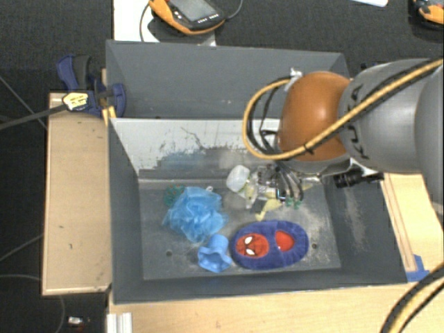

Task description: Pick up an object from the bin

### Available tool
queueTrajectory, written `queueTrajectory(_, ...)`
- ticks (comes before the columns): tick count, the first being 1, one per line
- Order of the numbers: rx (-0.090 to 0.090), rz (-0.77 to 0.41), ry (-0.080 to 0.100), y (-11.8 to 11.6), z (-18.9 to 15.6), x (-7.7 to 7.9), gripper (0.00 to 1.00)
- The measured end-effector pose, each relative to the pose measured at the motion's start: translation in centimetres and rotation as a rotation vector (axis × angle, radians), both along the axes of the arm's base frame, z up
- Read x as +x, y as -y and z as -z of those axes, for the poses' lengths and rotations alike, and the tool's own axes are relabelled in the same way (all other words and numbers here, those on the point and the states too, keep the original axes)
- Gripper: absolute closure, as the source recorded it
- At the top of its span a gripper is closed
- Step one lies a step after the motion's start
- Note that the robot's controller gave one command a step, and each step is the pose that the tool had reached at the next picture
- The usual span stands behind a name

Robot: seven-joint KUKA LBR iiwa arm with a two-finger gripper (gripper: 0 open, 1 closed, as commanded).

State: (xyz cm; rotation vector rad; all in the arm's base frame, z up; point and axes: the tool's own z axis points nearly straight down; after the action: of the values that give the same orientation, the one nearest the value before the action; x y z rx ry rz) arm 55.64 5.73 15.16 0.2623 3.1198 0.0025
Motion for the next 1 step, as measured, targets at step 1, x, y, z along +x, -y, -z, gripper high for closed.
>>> queueTrajectory(1, 0.001, -0.002, 0.005, 0.0, -2.59, 0.11, 1.0)
